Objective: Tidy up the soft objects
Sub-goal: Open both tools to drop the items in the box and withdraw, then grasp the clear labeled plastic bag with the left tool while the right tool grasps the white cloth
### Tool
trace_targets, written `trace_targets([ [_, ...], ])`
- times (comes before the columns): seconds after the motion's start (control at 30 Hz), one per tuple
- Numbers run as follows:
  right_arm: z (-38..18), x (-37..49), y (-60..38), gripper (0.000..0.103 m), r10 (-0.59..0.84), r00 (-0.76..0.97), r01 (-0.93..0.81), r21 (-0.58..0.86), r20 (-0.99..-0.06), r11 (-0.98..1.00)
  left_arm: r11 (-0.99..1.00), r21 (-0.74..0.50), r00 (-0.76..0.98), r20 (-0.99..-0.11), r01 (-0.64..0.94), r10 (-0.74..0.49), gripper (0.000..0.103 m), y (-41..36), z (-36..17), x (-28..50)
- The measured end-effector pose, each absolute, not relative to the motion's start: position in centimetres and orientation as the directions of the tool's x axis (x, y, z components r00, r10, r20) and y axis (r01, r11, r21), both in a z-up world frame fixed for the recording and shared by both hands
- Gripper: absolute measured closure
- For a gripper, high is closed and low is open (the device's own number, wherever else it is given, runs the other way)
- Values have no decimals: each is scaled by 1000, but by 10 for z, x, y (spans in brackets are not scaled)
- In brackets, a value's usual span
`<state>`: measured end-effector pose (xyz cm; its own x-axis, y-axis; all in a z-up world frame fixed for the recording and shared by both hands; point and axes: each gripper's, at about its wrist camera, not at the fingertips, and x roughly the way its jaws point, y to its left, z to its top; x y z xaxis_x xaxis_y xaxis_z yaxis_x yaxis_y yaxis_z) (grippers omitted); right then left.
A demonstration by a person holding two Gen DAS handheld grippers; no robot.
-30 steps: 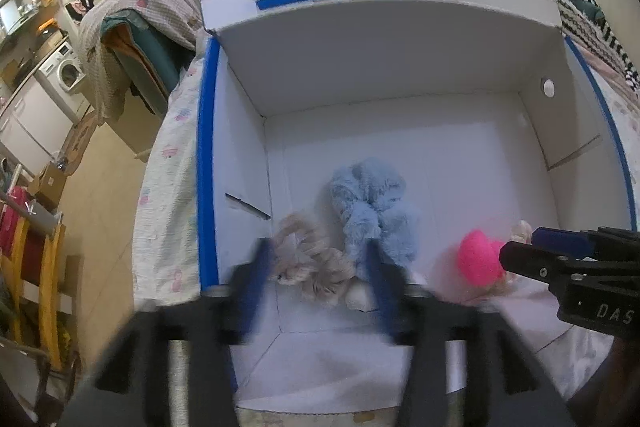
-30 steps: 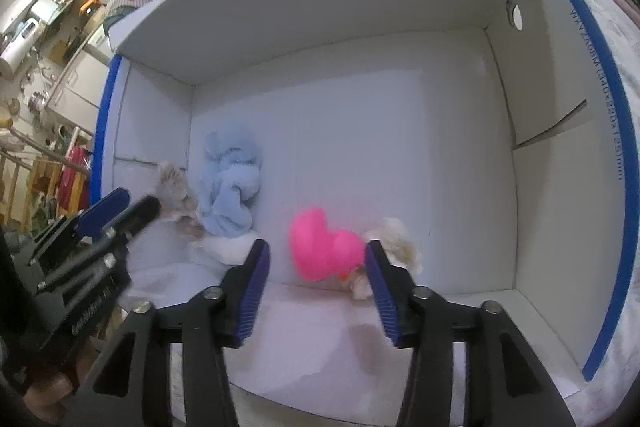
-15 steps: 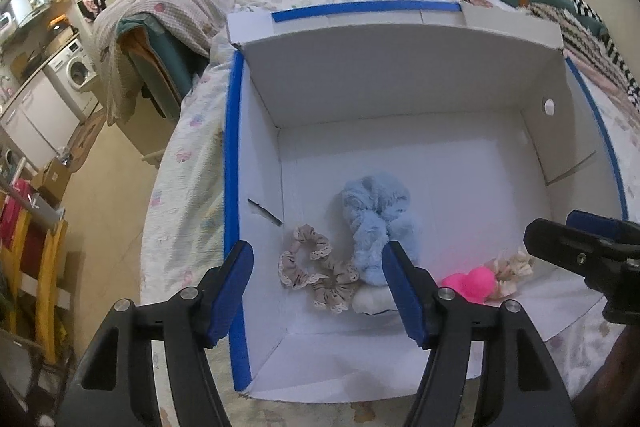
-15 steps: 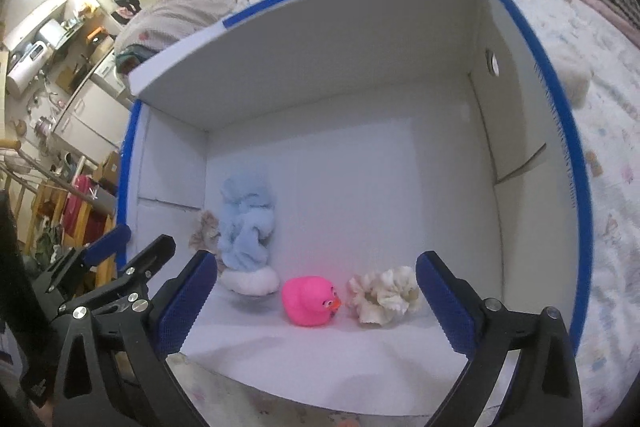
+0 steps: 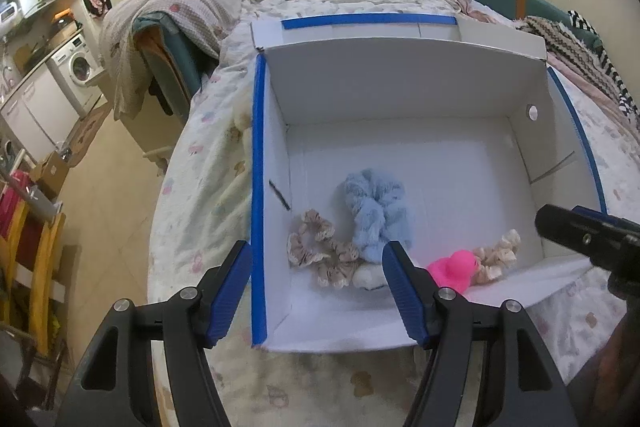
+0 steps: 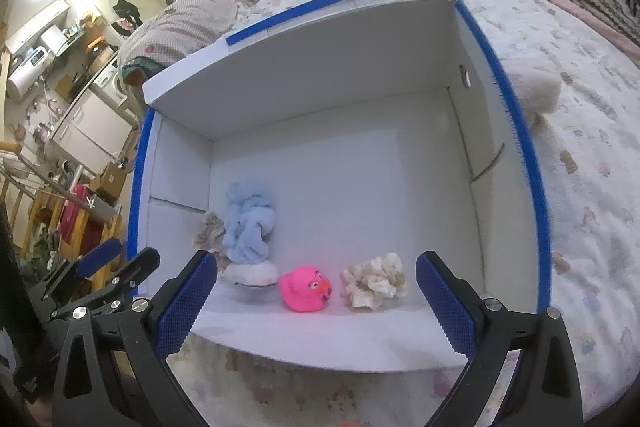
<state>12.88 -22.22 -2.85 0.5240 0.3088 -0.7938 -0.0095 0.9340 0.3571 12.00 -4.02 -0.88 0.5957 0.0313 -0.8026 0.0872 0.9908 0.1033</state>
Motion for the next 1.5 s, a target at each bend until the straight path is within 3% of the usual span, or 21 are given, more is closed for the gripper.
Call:
trace_targets([
  [0.73,-21,72,-226,0,303,551,-5,359,-778,933,998,58,583,-812,27,32,39,-17,-8,64],
  [1.17,-54,56,-247,0,207,439,128,288,-874,949,998,66,537,-842,8,51,38,-1,-23,51],
  [1.5,-76,65,-263,0,223,375,226,322,-900,919,995,-72,365,-926,76,-95,38,-22,-65,64],
])
